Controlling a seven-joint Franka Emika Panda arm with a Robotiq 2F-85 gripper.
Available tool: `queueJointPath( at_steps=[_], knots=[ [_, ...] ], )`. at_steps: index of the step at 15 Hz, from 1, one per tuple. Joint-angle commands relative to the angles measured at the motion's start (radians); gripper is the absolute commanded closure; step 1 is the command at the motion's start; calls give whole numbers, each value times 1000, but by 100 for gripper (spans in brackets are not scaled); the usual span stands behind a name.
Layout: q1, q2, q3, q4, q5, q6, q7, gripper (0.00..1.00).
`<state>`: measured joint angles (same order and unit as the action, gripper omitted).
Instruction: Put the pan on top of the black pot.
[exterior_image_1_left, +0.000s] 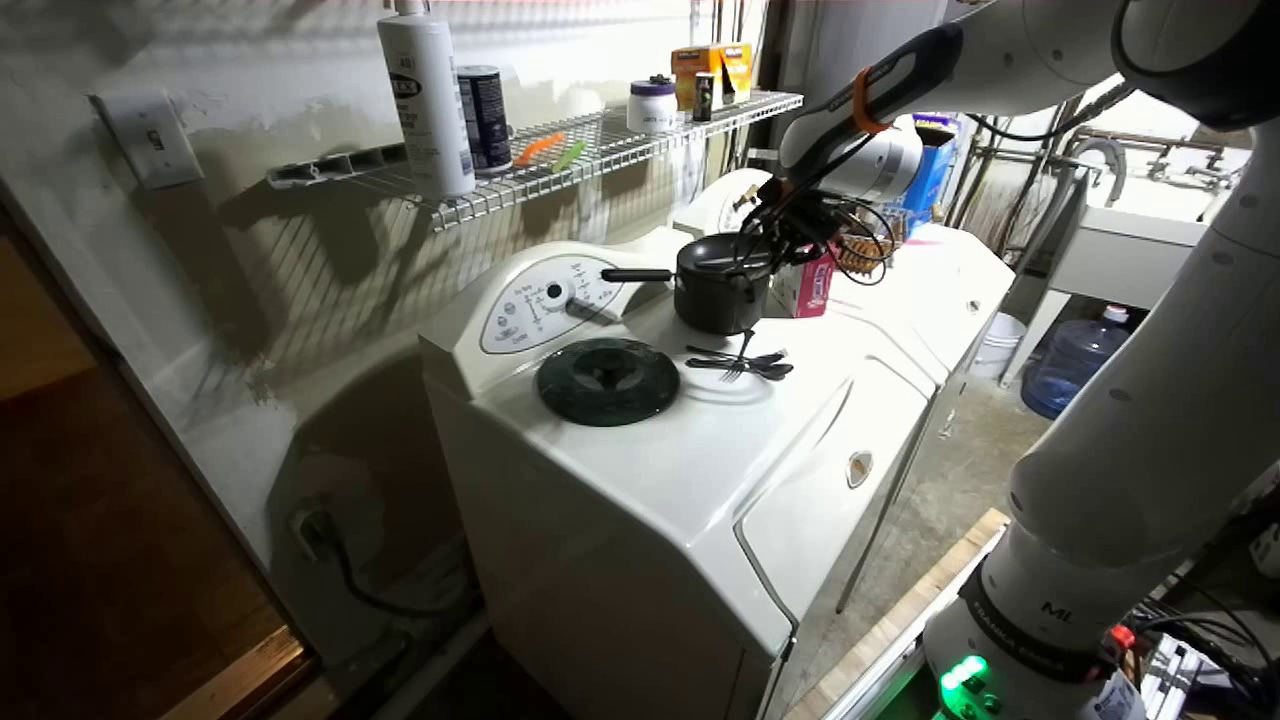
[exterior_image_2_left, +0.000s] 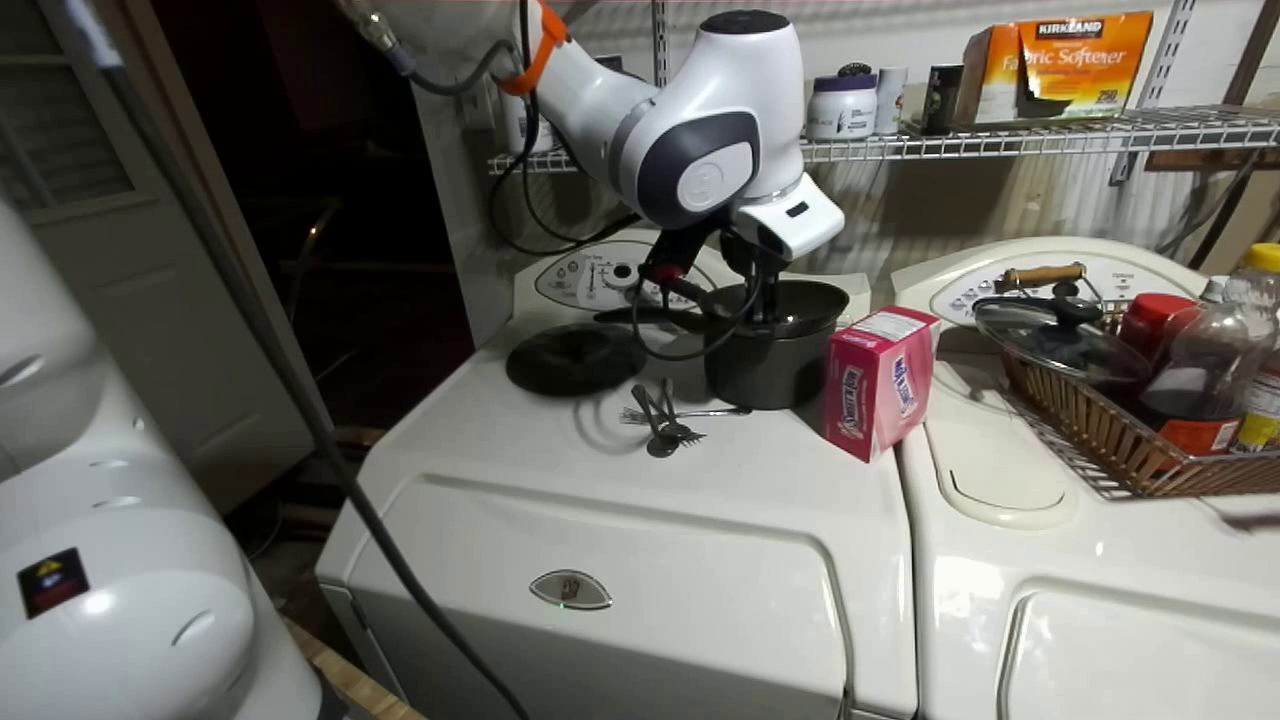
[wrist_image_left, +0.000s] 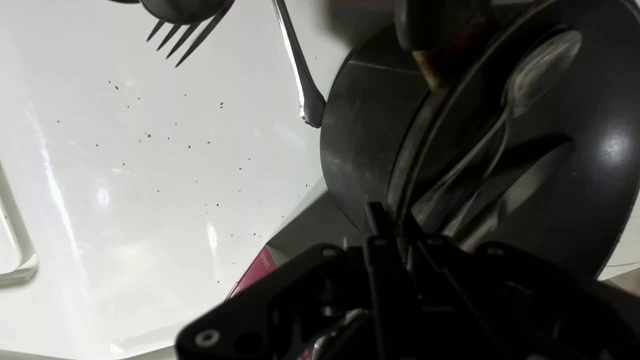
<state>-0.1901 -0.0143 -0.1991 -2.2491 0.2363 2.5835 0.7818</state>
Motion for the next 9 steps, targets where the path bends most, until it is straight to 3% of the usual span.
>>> queueJointPath(
  at_steps=[1, 2, 9],
  knots=[
    [0, -22, 5, -8, 12, -30, -31, 69],
    [0, -25, 5, -8, 14, -34, -37, 68],
    [-12, -132, 11, -47, -82, -145, -17, 21]
  ],
)
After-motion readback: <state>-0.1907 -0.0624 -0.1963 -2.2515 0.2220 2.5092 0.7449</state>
